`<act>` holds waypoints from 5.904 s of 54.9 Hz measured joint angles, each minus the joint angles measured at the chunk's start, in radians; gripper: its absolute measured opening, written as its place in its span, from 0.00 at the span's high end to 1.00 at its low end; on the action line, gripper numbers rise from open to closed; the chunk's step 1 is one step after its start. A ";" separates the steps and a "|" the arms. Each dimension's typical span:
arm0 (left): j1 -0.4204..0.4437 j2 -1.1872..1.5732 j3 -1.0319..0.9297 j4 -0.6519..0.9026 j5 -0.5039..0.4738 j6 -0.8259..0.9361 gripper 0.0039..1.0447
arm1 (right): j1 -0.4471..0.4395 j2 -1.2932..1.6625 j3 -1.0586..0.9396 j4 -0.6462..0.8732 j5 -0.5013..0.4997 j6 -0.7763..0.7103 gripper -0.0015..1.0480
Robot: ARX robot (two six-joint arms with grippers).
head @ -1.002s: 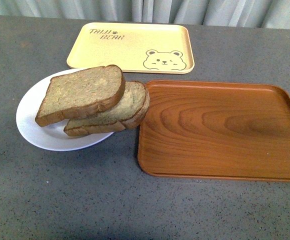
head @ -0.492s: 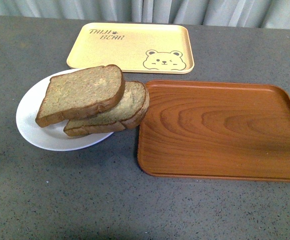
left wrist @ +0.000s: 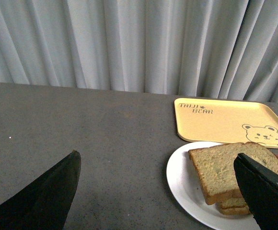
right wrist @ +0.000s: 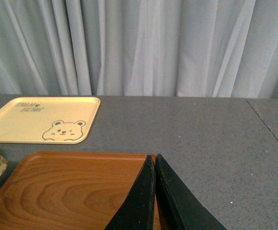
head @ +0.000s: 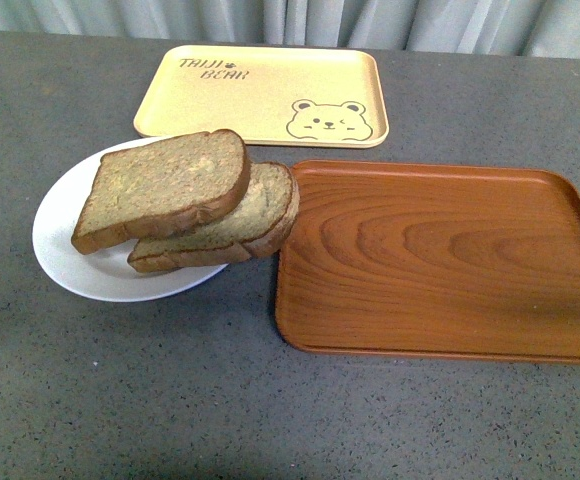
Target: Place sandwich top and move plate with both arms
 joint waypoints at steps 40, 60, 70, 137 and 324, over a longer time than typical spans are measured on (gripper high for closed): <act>0.000 0.000 0.000 0.000 0.000 0.000 0.08 | 0.000 -0.246 0.000 -0.253 -0.002 0.000 0.98; -0.062 0.759 0.229 0.184 0.234 -0.488 0.08 | 0.000 -0.248 0.000 -0.253 -0.002 -0.002 0.36; -0.063 1.321 0.329 0.578 0.200 -0.626 0.08 | 0.000 -0.248 0.000 -0.253 -0.002 -0.002 0.08; -0.060 1.928 0.541 0.714 0.127 -1.033 0.08 | 0.000 -0.248 0.000 -0.253 -0.002 -0.002 0.09; -0.265 2.519 1.654 0.378 0.256 -1.005 0.74 | 0.000 -0.248 0.000 -0.253 -0.002 -0.002 0.09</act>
